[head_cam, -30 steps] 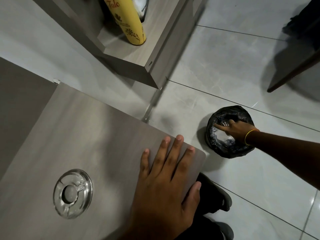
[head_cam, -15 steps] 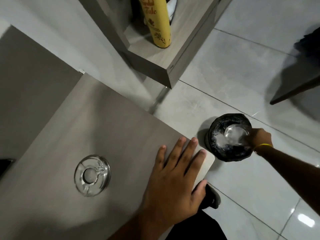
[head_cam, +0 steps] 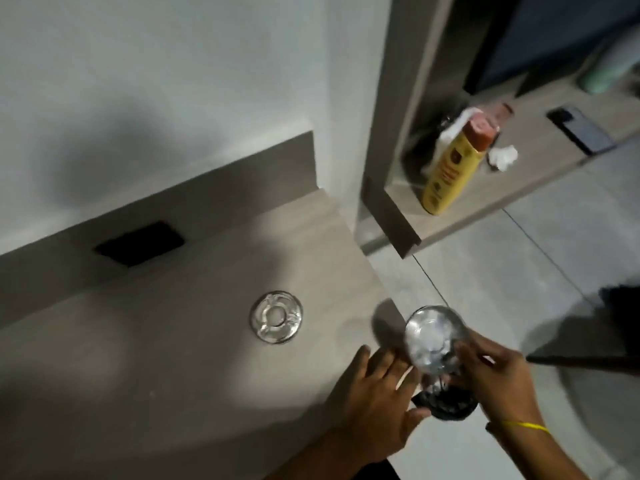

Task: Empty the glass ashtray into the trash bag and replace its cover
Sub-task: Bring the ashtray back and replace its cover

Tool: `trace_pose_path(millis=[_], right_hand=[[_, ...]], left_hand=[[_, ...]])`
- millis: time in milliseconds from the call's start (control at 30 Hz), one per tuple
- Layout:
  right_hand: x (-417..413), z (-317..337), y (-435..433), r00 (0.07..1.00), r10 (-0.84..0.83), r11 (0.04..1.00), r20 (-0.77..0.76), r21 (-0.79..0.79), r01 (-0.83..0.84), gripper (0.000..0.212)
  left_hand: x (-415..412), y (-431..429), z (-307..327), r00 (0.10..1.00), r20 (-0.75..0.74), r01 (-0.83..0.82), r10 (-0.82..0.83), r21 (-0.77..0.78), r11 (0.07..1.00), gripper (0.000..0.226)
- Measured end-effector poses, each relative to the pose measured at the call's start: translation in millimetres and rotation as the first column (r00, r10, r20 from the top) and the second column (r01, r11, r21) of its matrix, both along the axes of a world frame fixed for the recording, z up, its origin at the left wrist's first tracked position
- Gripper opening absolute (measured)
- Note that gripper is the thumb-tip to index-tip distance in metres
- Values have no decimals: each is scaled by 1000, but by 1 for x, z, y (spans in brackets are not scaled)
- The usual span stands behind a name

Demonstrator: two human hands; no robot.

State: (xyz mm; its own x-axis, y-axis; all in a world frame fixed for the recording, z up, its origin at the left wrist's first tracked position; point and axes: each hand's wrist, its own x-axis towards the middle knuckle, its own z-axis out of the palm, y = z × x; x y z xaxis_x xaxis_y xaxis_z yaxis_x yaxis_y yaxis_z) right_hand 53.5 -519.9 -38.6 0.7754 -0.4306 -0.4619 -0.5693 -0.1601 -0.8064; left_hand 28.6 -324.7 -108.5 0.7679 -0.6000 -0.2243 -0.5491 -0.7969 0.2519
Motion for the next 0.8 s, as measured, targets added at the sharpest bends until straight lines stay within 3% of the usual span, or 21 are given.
trace_pose_path(millis=[100, 200, 367, 467, 533, 667, 800], right_hand=[[16, 31, 55, 987, 159, 985, 21, 62, -160, 28], [29, 44, 115, 944, 330, 943, 14, 30, -330, 33], [50, 23, 225, 852, 521, 846, -48, -105, -523, 15], [58, -14, 279, 785, 615, 759, -67, -218, -613, 14], [63, -26, 302, 749, 656, 708, -96, -267, -654, 5], [68, -48, 330, 740, 661, 694, -124, -274, -665, 7], [66, -61, 337, 726, 662, 676, -188, -270, -686, 3]], left_hand=[[-37, 24, 2, 979, -54, -201, 196, -108, 974, 73], [-66, 73, -11, 933, 46, -337, 356, -228, 914, 69], [-93, 180, -17, 757, 150, -615, 636, -164, 771, 60], [-107, 235, -18, 611, 115, -770, 783, -145, 622, 74], [-110, 264, -19, 568, 114, -807, 815, -118, 578, 76], [-120, 305, -34, 674, 114, -735, 730, 6, 678, 79], [-123, 311, -42, 687, 159, -720, 709, 21, 694, 81]])
